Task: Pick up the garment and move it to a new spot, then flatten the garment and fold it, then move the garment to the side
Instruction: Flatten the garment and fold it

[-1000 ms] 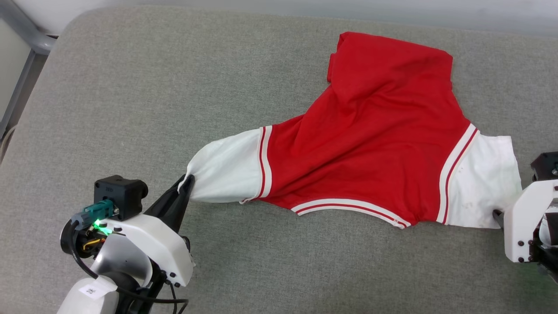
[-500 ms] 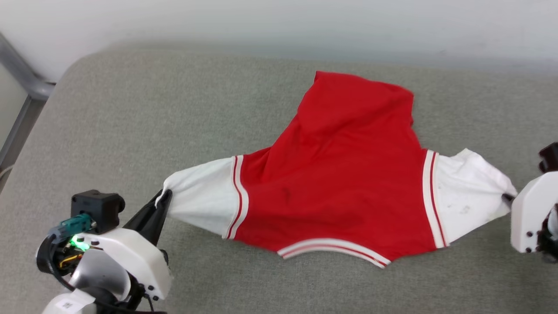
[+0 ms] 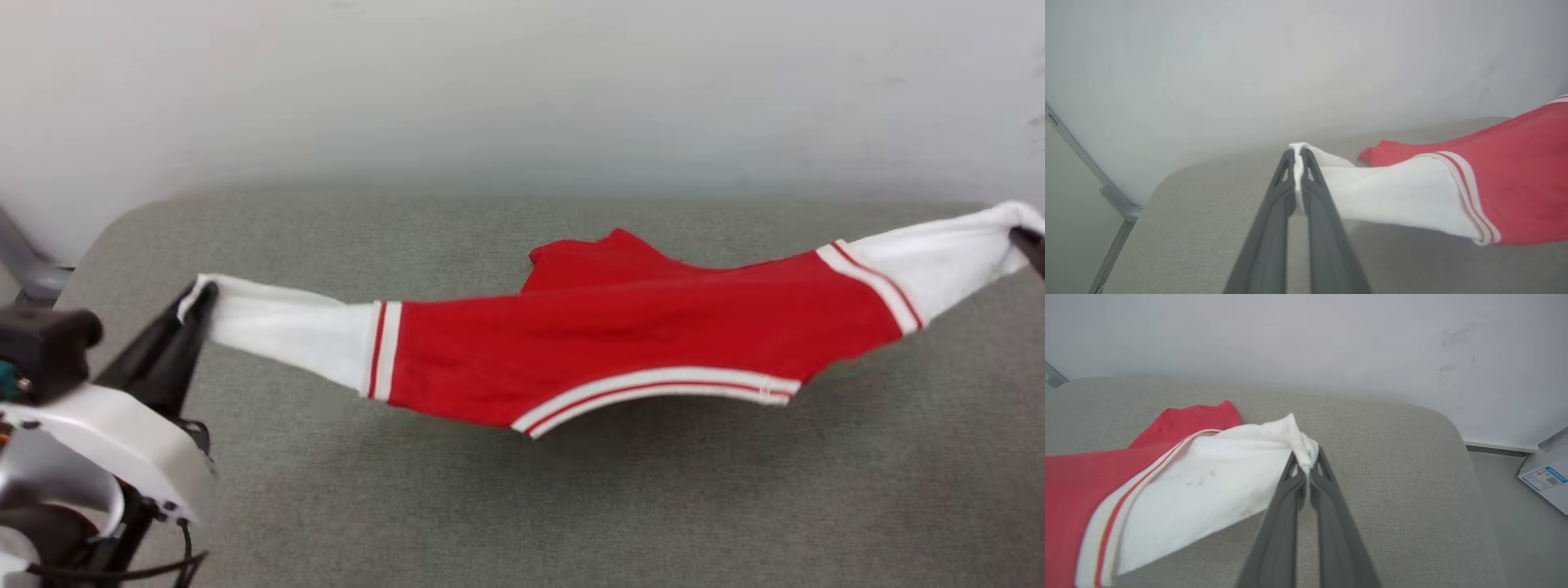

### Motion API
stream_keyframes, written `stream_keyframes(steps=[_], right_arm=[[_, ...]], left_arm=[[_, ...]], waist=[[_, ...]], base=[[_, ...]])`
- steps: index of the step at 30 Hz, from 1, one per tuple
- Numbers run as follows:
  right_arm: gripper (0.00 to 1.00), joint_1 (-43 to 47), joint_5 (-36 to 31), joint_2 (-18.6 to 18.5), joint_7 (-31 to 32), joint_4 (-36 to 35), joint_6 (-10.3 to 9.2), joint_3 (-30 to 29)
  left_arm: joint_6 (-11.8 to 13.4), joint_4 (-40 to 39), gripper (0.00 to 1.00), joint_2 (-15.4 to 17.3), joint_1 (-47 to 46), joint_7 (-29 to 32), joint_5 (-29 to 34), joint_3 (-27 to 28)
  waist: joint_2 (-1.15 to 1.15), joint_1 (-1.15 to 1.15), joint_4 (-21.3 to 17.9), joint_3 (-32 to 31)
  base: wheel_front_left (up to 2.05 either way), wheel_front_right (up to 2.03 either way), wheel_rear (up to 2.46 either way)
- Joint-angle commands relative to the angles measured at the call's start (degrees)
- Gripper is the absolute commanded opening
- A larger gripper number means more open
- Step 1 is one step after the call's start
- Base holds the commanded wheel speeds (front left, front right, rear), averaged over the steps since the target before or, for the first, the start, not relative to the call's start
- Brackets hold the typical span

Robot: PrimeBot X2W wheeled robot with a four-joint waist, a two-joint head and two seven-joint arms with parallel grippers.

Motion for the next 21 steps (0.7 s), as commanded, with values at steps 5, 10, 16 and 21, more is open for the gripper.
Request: stream_keyframes(steps=[5,10,16,21], right_arm=[[0.00,-4.90,-0.69,-0.47,0.88,-2.79,-0.06,-0.73],[0.00,-8.62,-1.31,-0.40,0.37,-3.53,-0.06,-0.85],[0.00,-13.54,-1.24,-0.48,-1.16,-4.60,-0.06,-0.78],[0.00,-18.78,-2.50,-0.54,-3.53,-3.41,-0.06,0.12]], left_arm=[[-0.46,-2.14,0.00,2.56,-4.94,1.04,-1.68,3.52],[0.22,-3.23,0.00,3.81,-8.90,1.13,-2.90,6.52],[1.06,-3.48,0.00,4.83,-14.51,0.48,-3.64,9.38],[0.82,-1.33,0.00,6.36,-20.01,-0.17,-3.87,10.62]], waist=[[0.00,0.01,-1.72,-0.97],[0.00,0.01,-2.99,-0.52],[0.00,0.01,-4.37,1.43],[0.00,0.01,-5.41,4.50]], base=[[0.00,0.00,0.00],[0.00,0.00,0.00],[0.00,0.00,0.00],[0.00,0.00,0.00]])
